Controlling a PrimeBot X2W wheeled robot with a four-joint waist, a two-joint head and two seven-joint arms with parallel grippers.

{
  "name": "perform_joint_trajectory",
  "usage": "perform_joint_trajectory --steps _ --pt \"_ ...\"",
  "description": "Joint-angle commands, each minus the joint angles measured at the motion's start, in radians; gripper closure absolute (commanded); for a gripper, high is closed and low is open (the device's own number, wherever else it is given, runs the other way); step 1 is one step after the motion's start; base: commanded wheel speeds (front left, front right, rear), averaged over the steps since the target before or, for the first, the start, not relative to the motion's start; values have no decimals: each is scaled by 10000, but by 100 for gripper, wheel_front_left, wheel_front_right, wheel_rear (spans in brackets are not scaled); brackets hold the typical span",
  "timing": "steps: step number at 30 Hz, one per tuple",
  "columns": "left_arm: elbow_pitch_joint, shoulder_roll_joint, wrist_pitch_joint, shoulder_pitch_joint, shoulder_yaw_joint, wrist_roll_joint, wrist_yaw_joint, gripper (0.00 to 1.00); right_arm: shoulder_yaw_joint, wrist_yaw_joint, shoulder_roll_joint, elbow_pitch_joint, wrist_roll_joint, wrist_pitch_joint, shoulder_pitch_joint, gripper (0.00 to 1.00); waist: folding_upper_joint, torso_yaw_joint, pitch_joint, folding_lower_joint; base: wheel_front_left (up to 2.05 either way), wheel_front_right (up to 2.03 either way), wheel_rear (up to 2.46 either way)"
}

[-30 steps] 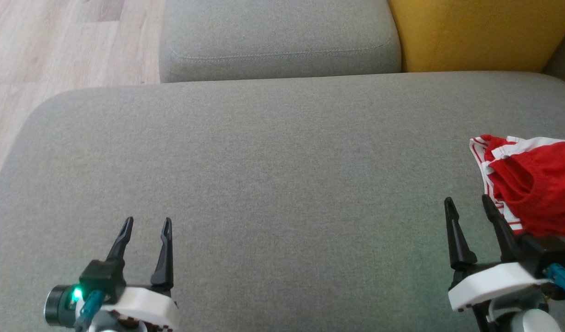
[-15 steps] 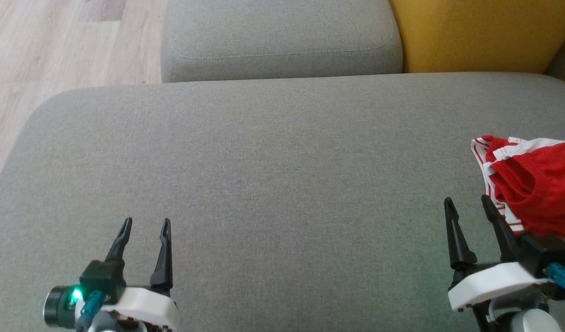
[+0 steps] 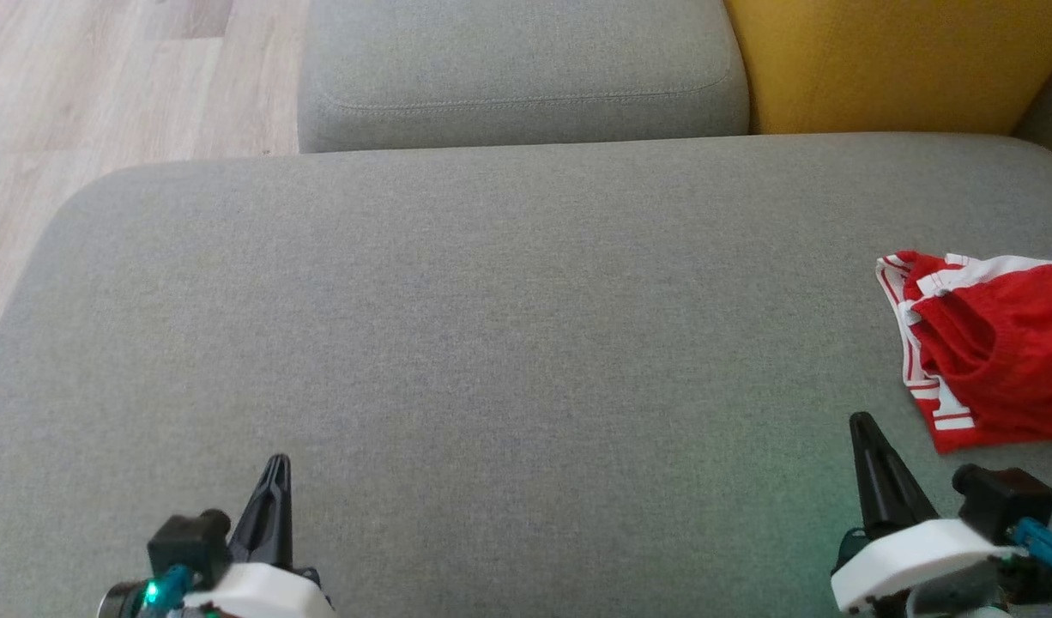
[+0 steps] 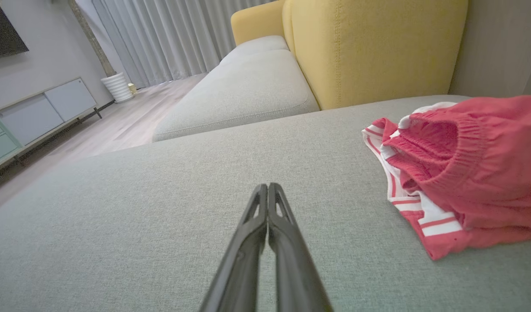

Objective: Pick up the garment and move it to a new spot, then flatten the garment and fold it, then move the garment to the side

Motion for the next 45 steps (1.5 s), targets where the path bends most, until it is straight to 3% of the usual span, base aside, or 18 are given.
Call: perform_joint_trajectory --steps 1,45 --pt "-281 46 54 -456 190 -244 -70 100 -37 -1 -49 -289 270 10 -445 100 0 -3 2 0 0 0 0" --pt "71 -313 1119 -1136 1300 -5263 -984 100 -258 -4 -160 366 5428 309 -1162 100 0 -125 119 0 0 0 0"
